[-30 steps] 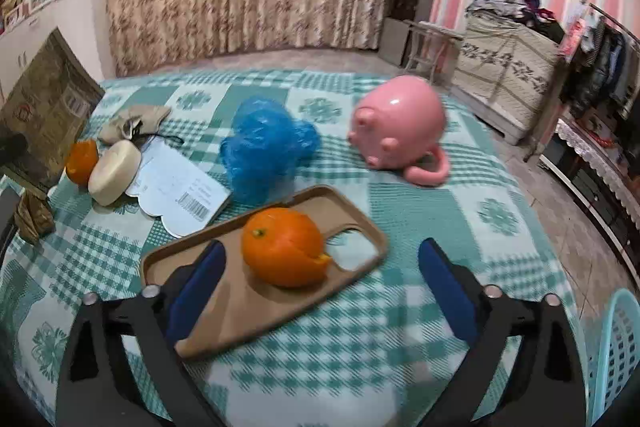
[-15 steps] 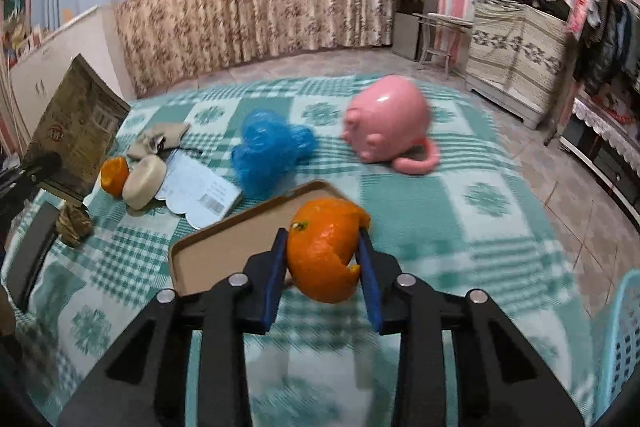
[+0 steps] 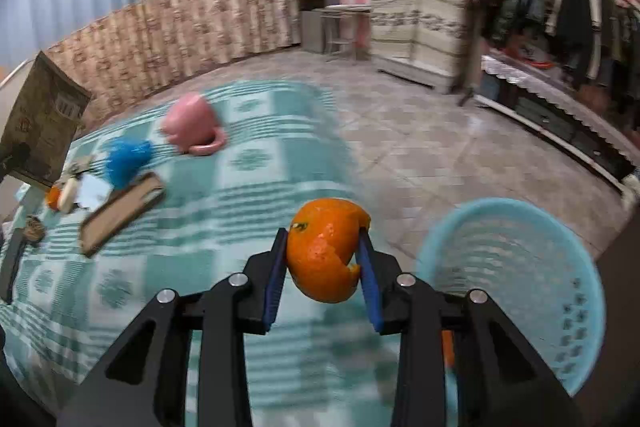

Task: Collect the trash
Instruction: 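Carry the snack bag and tangerine over the blue basket with both tools, then open the left tool to drop the snack bag while the right tool drops the tangerine, then move both tools back over the table toward the brown crumpled paper, then grasp the brown crumpled paper with the left tool while the right tool grasps the blue plastic bag, then carry the brown paper and blue plastic bag over the blue basket, then open the left tool to drop the brown paper while the right tool drops the blue bag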

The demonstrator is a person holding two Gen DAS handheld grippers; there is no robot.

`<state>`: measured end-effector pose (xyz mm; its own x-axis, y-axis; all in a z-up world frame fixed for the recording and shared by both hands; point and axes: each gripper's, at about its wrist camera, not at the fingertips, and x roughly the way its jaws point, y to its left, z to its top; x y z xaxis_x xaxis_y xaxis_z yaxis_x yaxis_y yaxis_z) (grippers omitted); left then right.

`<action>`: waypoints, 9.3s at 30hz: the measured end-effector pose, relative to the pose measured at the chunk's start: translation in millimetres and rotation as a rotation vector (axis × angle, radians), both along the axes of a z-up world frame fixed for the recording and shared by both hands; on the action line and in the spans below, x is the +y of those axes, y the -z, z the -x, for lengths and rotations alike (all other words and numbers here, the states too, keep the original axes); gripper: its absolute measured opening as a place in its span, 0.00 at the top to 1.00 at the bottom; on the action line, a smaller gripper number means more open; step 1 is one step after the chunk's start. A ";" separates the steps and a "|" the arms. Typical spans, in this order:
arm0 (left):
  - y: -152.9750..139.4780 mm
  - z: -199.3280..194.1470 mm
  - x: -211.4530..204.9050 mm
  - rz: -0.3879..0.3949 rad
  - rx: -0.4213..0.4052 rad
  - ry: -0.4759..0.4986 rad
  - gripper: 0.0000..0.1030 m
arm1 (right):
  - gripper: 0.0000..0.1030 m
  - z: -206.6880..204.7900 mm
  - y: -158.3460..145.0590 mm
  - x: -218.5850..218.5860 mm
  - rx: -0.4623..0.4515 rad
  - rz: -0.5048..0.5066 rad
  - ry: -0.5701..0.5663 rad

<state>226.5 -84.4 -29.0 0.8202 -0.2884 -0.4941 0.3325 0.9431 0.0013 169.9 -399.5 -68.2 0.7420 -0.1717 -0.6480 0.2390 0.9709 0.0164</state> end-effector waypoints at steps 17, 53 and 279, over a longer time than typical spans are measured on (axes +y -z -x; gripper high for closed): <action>22.6 52.2 -212.5 0.018 0.101 0.418 0.99 | 0.67 95.3 9.7 -147.1 -0.017 -0.027 0.301; 42.0 50.6 -341.0 -0.108 0.054 0.424 0.14 | 0.67 118.0 44.5 -190.2 -0.001 -0.091 0.371; 60.1 59.3 -369.7 -0.177 0.030 0.586 0.31 | 0.69 140.7 33.2 -166.4 -0.123 -0.079 0.401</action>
<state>167.2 -454.1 -89.1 0.5350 -0.5991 -0.5957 0.7981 0.5897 0.1238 29.2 -565.9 -101.4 0.6990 -0.4160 -0.5816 0.5891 0.7961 0.1385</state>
